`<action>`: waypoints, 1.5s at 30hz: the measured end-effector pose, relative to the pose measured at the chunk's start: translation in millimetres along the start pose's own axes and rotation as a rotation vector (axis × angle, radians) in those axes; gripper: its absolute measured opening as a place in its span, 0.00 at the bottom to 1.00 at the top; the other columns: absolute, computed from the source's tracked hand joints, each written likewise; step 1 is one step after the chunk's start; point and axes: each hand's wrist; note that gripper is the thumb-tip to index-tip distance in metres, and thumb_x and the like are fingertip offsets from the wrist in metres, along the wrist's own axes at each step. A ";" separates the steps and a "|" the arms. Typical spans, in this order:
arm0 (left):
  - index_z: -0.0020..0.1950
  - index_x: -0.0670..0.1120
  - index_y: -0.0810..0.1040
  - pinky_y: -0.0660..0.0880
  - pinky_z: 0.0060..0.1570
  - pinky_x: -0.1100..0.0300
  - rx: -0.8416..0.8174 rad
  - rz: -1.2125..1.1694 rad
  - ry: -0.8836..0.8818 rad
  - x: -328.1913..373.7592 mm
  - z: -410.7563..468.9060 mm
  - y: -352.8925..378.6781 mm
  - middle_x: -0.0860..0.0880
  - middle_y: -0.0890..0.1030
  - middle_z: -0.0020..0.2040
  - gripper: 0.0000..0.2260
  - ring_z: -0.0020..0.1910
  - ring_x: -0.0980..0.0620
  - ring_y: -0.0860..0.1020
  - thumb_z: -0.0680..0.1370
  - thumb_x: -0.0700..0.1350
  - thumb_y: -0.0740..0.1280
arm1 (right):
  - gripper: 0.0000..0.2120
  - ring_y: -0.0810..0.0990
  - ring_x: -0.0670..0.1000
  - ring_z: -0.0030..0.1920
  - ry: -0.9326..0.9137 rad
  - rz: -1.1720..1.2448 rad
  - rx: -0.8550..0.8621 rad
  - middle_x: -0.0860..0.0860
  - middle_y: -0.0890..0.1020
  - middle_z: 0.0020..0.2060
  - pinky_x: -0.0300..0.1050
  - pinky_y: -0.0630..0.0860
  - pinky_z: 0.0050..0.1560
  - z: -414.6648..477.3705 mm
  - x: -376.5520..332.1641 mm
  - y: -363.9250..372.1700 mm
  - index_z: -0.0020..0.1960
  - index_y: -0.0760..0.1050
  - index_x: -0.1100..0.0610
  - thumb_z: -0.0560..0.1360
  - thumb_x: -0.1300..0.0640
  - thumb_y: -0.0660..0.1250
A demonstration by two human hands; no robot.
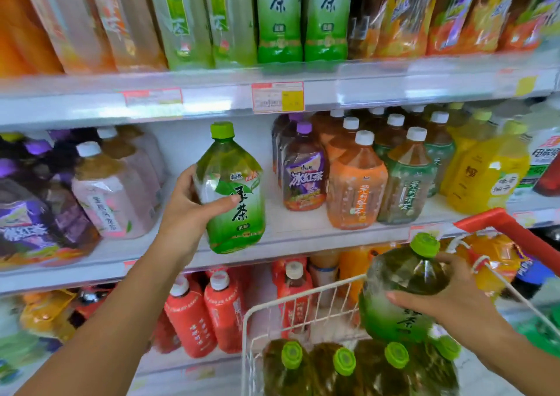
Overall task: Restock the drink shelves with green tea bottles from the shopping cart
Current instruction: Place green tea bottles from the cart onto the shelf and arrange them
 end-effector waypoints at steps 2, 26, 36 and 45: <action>0.64 0.46 0.72 0.79 0.42 0.63 -0.027 -0.008 0.009 0.2 15.2 -12.9 0.51 0.82 0.54 0.37 0.51 0.54 0.82 0.58 0.36 0.80 | 0.43 0.76 0.47 0.52 -0.104 0.020 0.023 0.43 0.76 0.52 0.43 0.69 0.50 -9.1 -22.7 2.3 0.59 0.63 0.45 0.50 0.47 0.83; 0.70 0.59 0.67 0.79 0.52 0.65 -0.157 0.120 -0.095 -62.0 93.7 -126.2 0.57 0.81 0.59 0.35 0.57 0.57 0.80 0.69 0.38 0.77 | 0.42 0.78 0.45 0.53 -0.441 0.109 0.149 0.37 0.77 0.46 0.40 0.71 0.55 122.4 -178.7 217.5 0.66 0.66 0.49 0.58 0.43 0.81; 0.76 0.49 0.61 0.69 0.67 0.60 -0.024 0.681 0.222 -65.4 60.9 -124.2 0.52 0.74 0.69 0.31 0.65 0.55 0.73 0.78 0.62 0.62 | 0.29 0.70 0.50 0.61 -0.789 -0.008 0.477 0.52 0.72 0.59 0.43 0.67 0.64 74.4 -152.8 269.9 0.69 0.66 0.58 0.73 0.52 0.72; 0.50 0.47 0.85 0.76 0.51 0.51 0.101 1.107 0.531 -100.7 13.2 -207.2 0.50 0.84 0.49 0.18 0.50 0.48 0.79 0.77 0.59 0.63 | 0.43 0.73 0.45 0.63 -0.555 0.131 0.029 0.46 0.74 0.64 0.42 0.70 0.64 97.4 -164.5 348.2 0.70 0.59 0.52 0.63 0.52 0.79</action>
Point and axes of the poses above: each hand's wrist, its own z-axis towards the middle knuckle, its own y-axis out of the palm, x = y × z
